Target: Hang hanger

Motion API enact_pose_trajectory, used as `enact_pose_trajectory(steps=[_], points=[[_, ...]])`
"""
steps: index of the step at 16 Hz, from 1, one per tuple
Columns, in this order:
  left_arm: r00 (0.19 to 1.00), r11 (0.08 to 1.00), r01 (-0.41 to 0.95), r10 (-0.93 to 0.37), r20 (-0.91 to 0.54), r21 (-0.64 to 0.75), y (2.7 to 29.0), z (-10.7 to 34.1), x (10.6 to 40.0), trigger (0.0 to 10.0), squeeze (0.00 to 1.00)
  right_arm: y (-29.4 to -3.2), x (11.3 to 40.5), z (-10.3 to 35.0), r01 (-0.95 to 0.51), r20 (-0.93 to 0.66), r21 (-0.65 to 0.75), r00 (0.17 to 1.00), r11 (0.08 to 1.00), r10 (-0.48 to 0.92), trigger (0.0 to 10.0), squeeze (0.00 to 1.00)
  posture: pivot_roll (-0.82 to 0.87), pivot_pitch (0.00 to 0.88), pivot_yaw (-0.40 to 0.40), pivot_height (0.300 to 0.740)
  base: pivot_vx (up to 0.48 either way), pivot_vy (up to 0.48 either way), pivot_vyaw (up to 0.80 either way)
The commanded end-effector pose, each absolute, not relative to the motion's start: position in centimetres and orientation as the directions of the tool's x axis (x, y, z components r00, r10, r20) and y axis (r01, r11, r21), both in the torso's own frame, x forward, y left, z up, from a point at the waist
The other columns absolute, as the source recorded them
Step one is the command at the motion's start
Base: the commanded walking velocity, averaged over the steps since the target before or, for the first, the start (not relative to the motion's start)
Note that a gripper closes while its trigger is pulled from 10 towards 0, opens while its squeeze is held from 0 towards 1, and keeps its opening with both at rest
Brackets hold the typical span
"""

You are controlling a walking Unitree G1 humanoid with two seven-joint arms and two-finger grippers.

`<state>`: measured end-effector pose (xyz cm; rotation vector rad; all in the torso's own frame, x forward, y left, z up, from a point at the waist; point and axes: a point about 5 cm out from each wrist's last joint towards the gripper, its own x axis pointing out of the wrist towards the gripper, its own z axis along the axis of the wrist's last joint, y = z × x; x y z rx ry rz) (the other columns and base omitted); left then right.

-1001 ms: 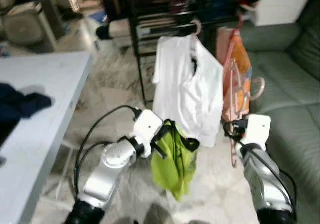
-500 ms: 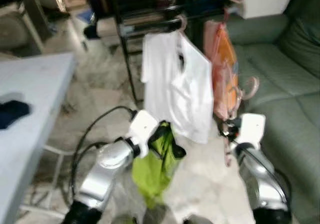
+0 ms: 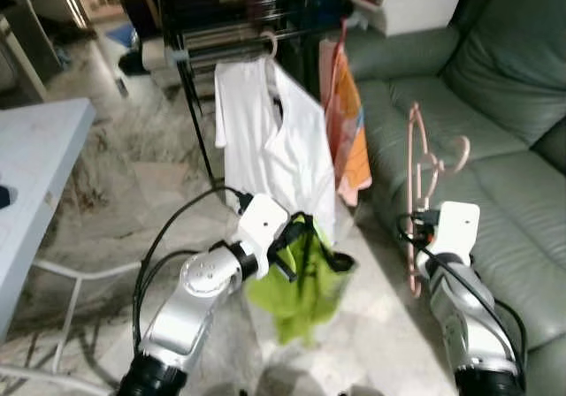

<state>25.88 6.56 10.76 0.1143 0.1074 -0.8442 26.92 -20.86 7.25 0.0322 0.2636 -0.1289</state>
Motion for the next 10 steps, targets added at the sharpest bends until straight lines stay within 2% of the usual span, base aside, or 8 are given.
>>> enact_pose_trajectory(steps=[1, 5, 7, 9, 10], points=[[0.688, 0.68, 0.726, -0.718, -0.109, 0.107, 7.5, 11.6, 26.5, 10.0, 0.0, -20.0, 27.3, 8.4, 0.101, -0.217, 0.026, 0.972, 0.995, -0.093, 10.0, 0.0, -0.04, 0.0, 0.04, 0.74, 0.0, 0.0, 0.0], [0.783, 0.686, 0.604, -0.605, -0.145, 0.405, 10.4, 12.2, 30.4, 10.0, 0.0, -21.0, 27.3, 8.8, 0.057, -0.213, -0.03, 0.975, 0.998, -0.062, 10.0, 0.0, -0.05, 0.0, 0.046, 0.74, 0.0, 0.0, 0.0], [0.821, 0.725, 0.55, -0.561, -0.107, 0.415, 11.8, 14.1, 33.1, 10.0, 0.0, -22.3, 27.5, 8.9, 0.071, -0.233, -0.068, 0.969, 0.995, -0.085, 10.0, 0.0, -0.06, 0.0, 0.053, 0.74, 0.0, 0.0, 0.0], [0.811, 0.716, 0.561, -0.575, -0.105, 0.414, 12.0, 14.4, 33.6, 10.0, 0.0, -22.6, 27.6, 8.9, 0.083, -0.238, -0.069, 0.966, 0.994, -0.098, 10.0, 0.0, -0.07, 0.0, 0.059, 0.74, 0.0, 0.0, -0.71], [0.804, 0.708, 0.569, -0.586, -0.102, 0.418, 12.0, 14.4, 33.6, 10.0, 0.0, -22.6, 27.5, 8.9, 0.083, -0.237, -0.07, 0.967, 0.994, -0.097, 10.0, 0.0, -0.07, 0.0, 0.059, 0.74, 0.0, 0.0, 0.0]])
